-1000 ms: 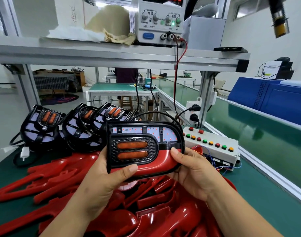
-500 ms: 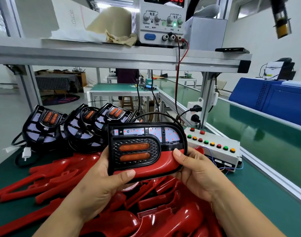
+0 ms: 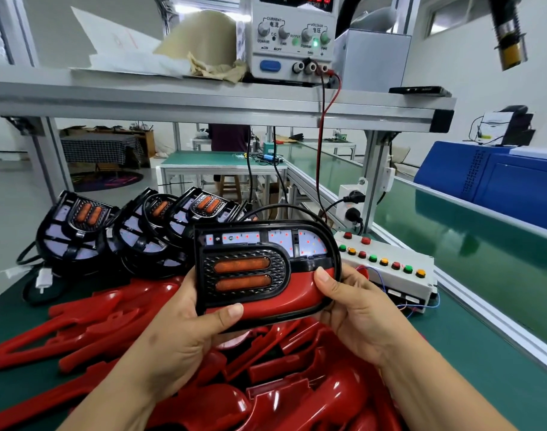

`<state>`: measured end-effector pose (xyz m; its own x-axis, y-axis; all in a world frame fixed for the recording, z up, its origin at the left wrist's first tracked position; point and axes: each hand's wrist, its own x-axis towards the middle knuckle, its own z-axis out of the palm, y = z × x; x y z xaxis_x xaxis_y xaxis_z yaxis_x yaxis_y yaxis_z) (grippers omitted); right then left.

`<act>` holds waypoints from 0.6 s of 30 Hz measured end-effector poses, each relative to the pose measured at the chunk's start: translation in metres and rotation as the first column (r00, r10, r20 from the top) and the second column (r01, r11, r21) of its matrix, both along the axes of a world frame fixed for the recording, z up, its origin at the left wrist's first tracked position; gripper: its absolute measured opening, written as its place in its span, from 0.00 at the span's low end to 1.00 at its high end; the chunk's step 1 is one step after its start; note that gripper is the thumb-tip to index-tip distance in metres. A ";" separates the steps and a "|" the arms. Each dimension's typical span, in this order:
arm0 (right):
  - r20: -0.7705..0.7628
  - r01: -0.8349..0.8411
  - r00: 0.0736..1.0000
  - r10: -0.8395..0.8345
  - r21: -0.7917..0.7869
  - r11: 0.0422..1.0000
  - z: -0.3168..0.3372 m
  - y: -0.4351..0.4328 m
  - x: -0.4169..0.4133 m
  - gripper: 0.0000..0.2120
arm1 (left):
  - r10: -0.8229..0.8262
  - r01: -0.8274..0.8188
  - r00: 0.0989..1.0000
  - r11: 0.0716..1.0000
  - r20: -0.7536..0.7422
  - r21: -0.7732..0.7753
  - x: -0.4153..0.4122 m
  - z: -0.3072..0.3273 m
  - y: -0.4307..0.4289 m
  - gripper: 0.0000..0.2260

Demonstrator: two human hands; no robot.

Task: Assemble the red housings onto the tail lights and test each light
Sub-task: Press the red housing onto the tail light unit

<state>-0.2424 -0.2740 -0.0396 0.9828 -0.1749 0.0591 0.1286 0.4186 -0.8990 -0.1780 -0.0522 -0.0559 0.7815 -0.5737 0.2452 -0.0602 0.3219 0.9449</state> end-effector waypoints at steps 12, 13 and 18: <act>0.073 -0.014 0.997 0.012 0.024 1.000 0.003 0.010 -0.004 0.13 | -0.071 0.071 0.996 0.997 -0.046 -0.017 -0.004 0.002 0.000 0.26; 0.087 -0.013 0.996 0.012 0.016 1.000 0.003 0.009 -0.004 0.13 | -0.064 0.064 0.997 0.998 -0.050 -0.015 -0.004 0.002 0.000 0.26; 0.101 -0.041 0.994 0.042 -0.016 0.999 0.001 -0.005 -0.002 0.17 | -0.041 0.037 0.993 0.998 -0.113 -0.043 -0.002 0.004 0.001 0.26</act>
<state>-0.2443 -0.2794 -0.0385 0.9780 -0.1326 0.1612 0.2023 0.4129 -0.8880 -0.1796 -0.0510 -0.0521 0.7829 -0.5956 0.1798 0.0604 0.3603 0.9309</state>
